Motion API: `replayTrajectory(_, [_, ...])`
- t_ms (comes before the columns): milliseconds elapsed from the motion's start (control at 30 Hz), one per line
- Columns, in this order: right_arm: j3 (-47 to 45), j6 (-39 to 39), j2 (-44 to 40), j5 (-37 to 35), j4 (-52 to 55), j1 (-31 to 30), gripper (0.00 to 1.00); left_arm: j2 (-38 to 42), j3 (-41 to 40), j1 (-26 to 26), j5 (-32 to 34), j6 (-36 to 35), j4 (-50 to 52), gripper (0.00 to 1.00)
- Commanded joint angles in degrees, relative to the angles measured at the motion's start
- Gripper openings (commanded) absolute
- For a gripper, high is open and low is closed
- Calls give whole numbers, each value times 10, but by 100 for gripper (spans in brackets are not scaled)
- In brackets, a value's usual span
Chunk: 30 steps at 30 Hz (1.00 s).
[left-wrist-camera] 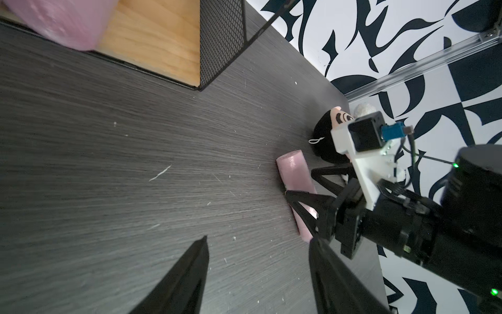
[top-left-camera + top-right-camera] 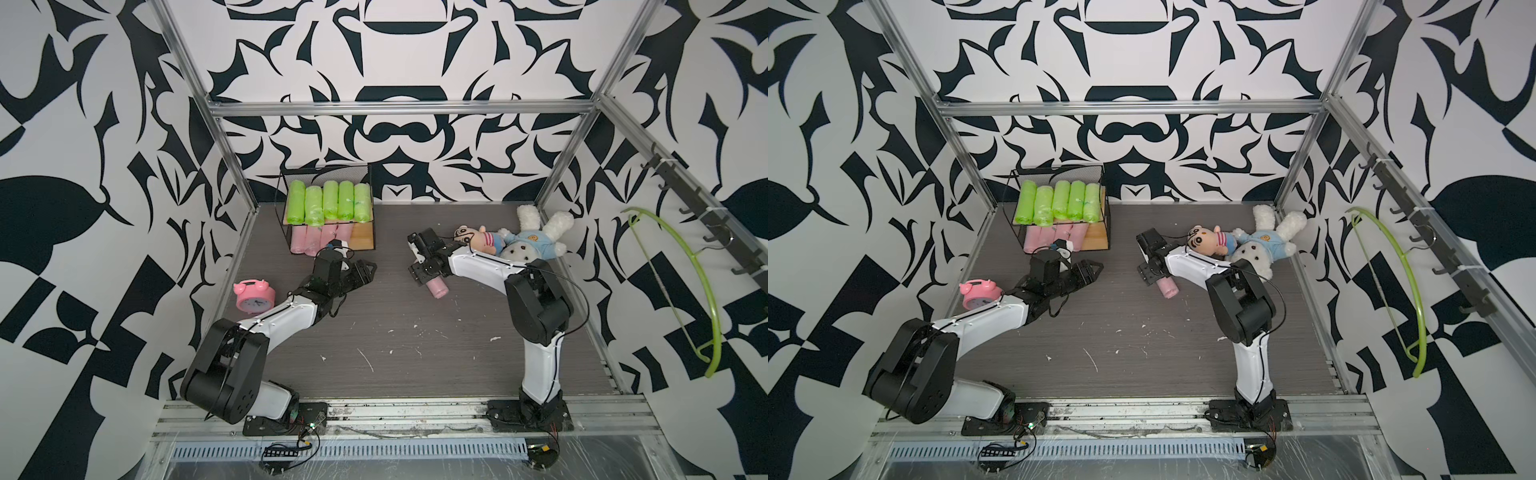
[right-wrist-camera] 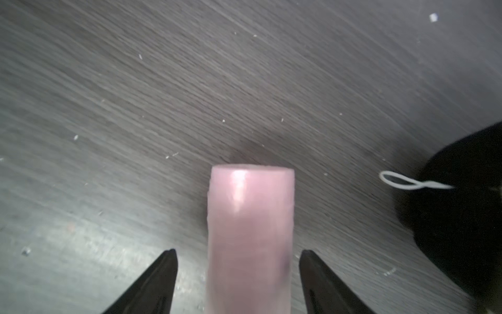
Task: Sort the rolls of trash bags by color and place them on the shelf
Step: Pick up the roll of trash bags from the center of the board.
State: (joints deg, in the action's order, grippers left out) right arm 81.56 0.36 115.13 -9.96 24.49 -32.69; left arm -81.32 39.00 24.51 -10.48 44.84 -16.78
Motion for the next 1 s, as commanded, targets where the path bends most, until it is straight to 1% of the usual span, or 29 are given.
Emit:
replayTrajectory(0, [32, -8, 8, -23, 10, 3, 71, 23, -16, 2, -1, -15, 28, 65])
replayTrajectory(100, [37, -12, 18, -36, 10, 3, 65, 37, -20, 2, 3, -19, 39, 66])
replayTrajectory(167, [35, -12, 13, -41, 6, 3, 58, 46, -22, 2, 4, -20, 42, 66])
replayTrajectory(267, [20, -3, -19, -40, -9, 3, 50, 60, -26, 4, 1, -21, 38, 66])
replayTrajectory(367, [-8, 21, -79, -20, -37, 4, 47, 75, -37, 8, -9, -18, 9, 67])
replayTrajectory(400, [-24, 38, -107, -12, -55, 5, 46, 78, -44, 12, -14, -17, -11, 67])
replayTrajectory(433, [-40, 54, -133, 19, -74, 7, 46, 78, -51, 16, -14, -15, -29, 67])
replayTrajectory(467, [-59, 78, -163, 39, -97, 9, 45, 103, -57, 21, -11, -13, -46, 68])
replayTrajectory(500, [-81, 105, -194, 60, -123, 9, 45, 111, -62, 27, -8, -10, -58, 69])
replayTrajectory(633, [-157, 207, -303, 102, -228, 10, 44, 127, -58, 45, -25, 7, -89, 72])
replayTrajectory(700, [-190, 262, -348, 113, -281, 10, 44, 129, -50, 56, -48, 21, -110, 74])
replayTrajectory(800, [-229, 337, -395, 118, -350, 10, 44, 128, -43, 82, -64, 36, -151, 78])
replayTrajectory(900, [-261, 411, -421, 116, -414, 5, 44, 121, -36, 112, -71, 49, -193, 82])
replayTrajectory(967, [-273, 446, -429, 113, -448, -2, 44, 113, -33, 127, -80, 60, -221, 83])
